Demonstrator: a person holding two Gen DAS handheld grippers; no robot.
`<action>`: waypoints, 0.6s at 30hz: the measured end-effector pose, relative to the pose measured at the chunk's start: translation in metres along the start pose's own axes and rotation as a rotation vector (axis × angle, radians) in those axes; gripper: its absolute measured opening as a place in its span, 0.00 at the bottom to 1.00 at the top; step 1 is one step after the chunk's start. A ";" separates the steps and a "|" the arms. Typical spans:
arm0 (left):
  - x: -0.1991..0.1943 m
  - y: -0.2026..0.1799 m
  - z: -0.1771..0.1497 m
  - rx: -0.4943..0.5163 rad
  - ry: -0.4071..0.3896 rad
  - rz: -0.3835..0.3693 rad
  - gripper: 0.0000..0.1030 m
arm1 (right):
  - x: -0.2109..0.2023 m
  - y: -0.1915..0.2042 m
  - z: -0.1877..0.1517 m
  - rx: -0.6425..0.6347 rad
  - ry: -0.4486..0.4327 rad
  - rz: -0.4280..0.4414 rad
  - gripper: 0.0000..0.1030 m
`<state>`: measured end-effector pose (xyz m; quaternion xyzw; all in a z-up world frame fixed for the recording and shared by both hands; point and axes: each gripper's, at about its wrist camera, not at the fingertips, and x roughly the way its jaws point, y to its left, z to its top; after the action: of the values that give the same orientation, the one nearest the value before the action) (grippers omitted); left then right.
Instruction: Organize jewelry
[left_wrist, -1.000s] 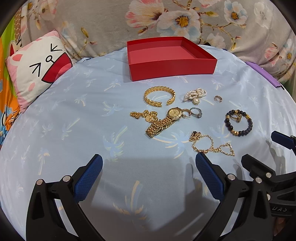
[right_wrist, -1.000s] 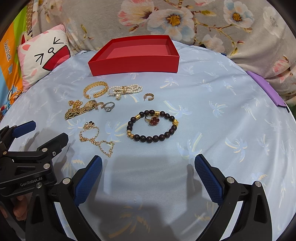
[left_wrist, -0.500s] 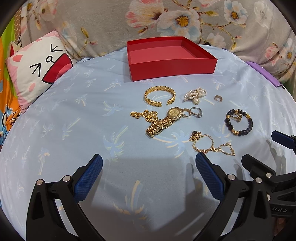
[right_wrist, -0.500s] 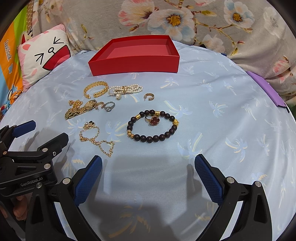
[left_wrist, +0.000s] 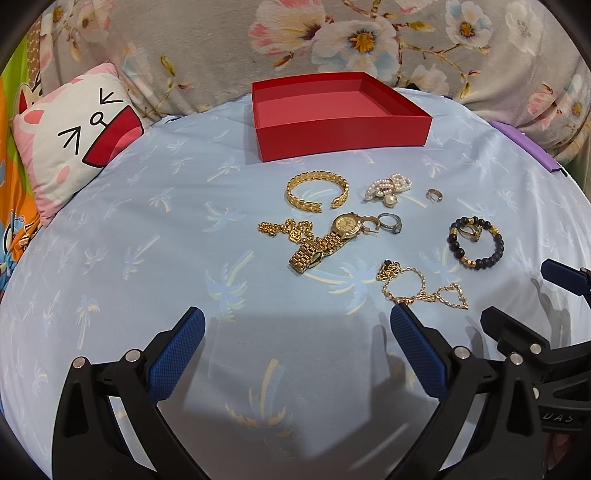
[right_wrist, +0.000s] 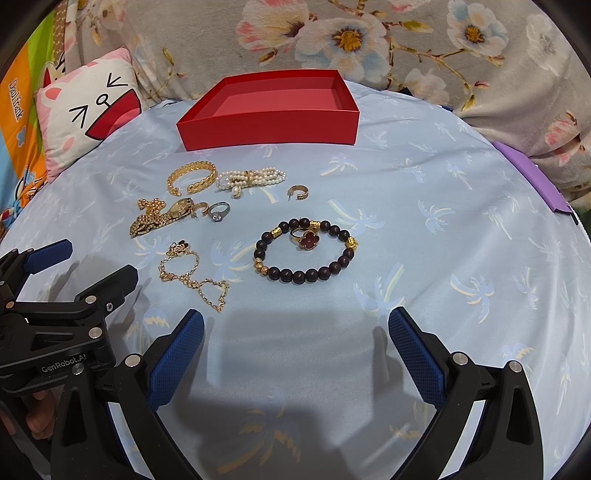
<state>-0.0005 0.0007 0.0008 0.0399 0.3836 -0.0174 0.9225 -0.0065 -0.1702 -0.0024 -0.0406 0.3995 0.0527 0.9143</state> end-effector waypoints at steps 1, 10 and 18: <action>0.000 0.000 0.000 0.001 0.000 0.001 0.95 | 0.000 0.000 0.000 0.000 0.000 0.000 0.95; 0.000 0.000 0.000 0.000 -0.004 0.000 0.95 | 0.001 -0.001 0.000 -0.001 0.000 0.000 0.95; 0.001 -0.004 0.004 -0.006 -0.002 -0.008 0.95 | 0.000 0.000 -0.001 -0.001 0.001 0.000 0.95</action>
<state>0.0024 -0.0041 0.0027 0.0353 0.3830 -0.0201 0.9229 -0.0068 -0.1699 -0.0030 -0.0411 0.3998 0.0529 0.9141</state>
